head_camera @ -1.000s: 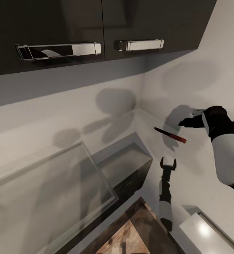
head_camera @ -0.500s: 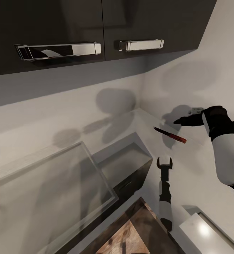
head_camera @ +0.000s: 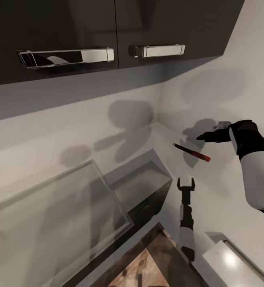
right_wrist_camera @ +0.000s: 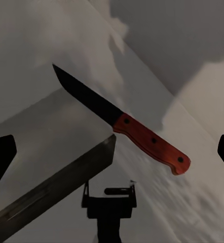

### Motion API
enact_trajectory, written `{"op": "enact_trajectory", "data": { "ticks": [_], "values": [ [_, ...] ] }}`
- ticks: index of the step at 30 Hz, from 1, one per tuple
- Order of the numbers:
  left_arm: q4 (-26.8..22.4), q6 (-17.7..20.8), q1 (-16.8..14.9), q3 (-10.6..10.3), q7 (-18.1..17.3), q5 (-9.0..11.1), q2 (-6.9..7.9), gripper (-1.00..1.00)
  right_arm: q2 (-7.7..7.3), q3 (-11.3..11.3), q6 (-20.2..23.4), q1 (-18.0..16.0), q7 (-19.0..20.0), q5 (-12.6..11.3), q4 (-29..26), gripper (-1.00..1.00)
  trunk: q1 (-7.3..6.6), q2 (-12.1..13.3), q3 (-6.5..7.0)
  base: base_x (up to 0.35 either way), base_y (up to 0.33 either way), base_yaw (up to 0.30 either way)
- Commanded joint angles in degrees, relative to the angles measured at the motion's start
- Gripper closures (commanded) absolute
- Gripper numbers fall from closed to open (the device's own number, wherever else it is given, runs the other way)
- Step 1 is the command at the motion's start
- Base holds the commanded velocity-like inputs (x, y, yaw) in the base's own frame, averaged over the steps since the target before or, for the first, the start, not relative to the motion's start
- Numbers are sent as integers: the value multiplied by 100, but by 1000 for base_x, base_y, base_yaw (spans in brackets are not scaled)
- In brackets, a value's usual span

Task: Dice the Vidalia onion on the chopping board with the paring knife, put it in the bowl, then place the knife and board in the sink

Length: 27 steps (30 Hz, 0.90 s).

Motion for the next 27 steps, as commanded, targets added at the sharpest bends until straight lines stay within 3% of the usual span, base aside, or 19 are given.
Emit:
{"op": "enact_trajectory", "data": {
  "ticks": [1, 27],
  "values": [
    [-16, 36, 2, -15, 34, 8, 3, -100, -1, -27, 13, -4, 45, 62, -1, -100, 4, -11, -14, 0, 0, 0],
    [64, 36, 2, -23, 34, 11, -5, -100, -31, -27, 13, 5, 34, 69, -4, -100, 4, -11, -245, 0, 0, 0]
  ]
}}
